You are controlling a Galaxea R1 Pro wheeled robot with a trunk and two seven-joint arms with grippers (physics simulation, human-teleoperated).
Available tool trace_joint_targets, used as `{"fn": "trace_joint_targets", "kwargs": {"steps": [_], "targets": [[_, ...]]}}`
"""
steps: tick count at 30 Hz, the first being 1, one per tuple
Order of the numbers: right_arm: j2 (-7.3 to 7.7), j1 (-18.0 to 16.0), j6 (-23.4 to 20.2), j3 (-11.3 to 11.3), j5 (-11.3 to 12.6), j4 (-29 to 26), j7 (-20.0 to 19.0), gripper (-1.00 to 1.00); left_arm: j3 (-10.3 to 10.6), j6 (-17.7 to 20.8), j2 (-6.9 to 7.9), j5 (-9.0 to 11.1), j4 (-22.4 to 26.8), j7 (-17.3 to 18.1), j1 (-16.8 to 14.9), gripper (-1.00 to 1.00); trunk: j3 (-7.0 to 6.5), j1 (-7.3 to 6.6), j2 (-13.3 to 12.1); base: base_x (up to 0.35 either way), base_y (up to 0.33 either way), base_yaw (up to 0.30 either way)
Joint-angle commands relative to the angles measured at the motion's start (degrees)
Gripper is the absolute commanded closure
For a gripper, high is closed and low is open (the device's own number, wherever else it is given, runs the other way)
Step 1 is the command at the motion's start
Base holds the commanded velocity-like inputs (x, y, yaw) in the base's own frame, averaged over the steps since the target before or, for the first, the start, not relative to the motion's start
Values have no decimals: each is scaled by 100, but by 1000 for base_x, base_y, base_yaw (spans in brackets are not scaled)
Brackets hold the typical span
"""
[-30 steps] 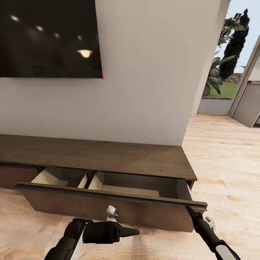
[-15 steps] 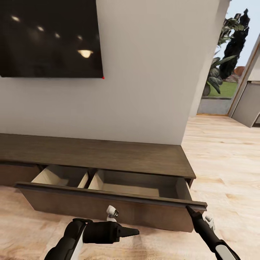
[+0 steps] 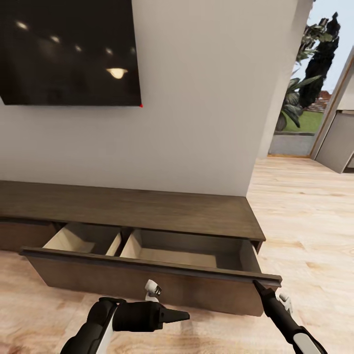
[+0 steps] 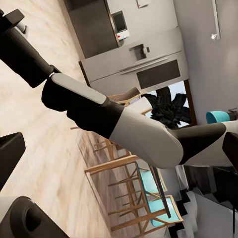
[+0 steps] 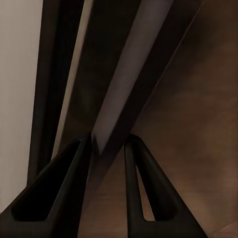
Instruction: Place each of the two pumpkins and all three candles from the living room inside a cabinet in the living room (use any cabinet), then make sure every cabinet is closed, and position the cauldron so it is next to a table in the living room.
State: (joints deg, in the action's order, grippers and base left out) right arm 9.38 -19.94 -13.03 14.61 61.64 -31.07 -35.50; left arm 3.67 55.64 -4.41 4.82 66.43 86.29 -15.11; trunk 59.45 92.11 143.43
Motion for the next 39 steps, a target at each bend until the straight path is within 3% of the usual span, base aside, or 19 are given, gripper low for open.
{"fn": "trace_joint_targets", "kwargs": {"steps": [1,39], "targets": [[3,-10,-86,135,200,-13,-55,100,2,61,1,10,2,13,-1,-100,4,-2,3,-15,0,0],[3,-10,-87,135,200,-13,-54,100,2,61,1,10,2,12,-1,-100,4,-2,3,-38,0,0]]}}
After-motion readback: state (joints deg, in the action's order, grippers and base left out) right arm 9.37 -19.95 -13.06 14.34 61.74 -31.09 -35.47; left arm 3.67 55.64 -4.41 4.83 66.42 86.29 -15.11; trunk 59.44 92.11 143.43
